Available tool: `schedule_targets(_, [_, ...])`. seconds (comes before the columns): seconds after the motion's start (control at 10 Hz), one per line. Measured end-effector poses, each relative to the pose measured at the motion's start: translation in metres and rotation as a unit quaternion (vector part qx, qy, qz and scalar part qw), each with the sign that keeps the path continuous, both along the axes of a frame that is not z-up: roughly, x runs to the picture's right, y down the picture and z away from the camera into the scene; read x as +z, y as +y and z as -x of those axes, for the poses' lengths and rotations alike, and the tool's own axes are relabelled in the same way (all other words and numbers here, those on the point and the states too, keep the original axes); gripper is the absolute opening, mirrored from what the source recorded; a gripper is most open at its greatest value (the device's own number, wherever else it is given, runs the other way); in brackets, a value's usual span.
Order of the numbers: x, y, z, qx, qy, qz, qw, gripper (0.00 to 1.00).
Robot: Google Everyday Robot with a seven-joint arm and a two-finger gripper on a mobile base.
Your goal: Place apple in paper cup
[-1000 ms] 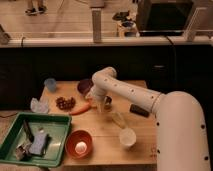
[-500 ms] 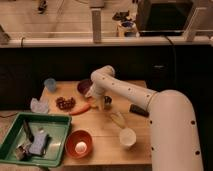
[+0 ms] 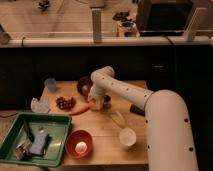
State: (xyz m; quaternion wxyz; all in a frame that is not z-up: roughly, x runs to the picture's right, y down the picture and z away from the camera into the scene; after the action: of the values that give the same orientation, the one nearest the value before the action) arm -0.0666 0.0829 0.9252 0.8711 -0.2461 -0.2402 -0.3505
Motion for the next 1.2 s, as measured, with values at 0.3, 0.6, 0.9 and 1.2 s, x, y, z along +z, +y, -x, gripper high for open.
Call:
schedule_targets(0.3, [0.002, 0.004, 0.001, 0.001, -0.003, 0.004, 1.0, 0.32])
schedule_targets(0.6, [0.001, 0.006, -0.001, -0.001, -0.001, 0.007, 1.0, 0.21])
schedule_targets(0.9, [-0.009, 0.007, -0.002, -0.01, -0.006, 0.012, 0.9999, 0.08])
schedule_targets(1.2, [-0.036, -0.001, -0.002, -0.022, -0.018, 0.014, 0.9995, 0.11])
